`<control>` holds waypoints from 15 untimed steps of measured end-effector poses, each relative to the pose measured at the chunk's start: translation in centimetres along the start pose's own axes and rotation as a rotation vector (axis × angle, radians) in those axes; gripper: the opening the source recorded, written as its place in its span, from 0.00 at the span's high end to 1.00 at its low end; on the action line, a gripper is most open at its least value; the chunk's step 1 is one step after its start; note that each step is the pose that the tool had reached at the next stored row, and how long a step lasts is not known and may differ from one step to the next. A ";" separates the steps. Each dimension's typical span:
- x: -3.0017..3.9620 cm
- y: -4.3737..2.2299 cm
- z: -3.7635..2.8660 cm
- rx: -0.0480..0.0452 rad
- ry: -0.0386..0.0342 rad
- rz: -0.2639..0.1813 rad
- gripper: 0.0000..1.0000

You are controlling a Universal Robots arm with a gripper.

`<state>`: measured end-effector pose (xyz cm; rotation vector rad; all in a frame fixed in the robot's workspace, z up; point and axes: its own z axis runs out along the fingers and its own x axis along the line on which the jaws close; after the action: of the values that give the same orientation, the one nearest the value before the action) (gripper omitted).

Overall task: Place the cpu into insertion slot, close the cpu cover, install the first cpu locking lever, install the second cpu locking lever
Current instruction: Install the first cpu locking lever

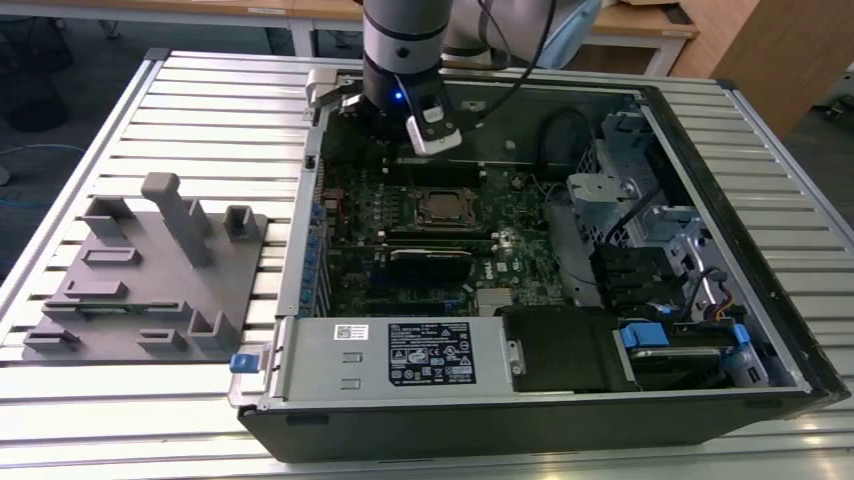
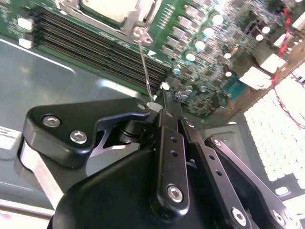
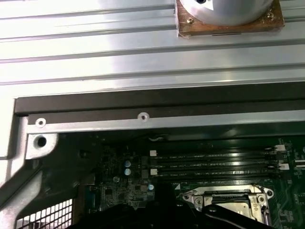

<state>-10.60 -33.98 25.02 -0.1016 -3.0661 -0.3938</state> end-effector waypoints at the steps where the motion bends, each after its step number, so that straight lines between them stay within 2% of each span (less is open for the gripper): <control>1: -0.32 0.02 -0.01 0.0000 0.0000 0.000 0.90; 10: -3.63 0.24 -0.07 0.0001 0.0002 0.000 0.90; 12: -3.94 0.25 -0.08 0.0001 0.0003 0.000 0.90; 15: -3.95 0.26 -0.07 -0.0001 0.0002 0.000 0.90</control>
<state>-6.64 -33.98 24.94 -0.1017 -3.0659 -0.3939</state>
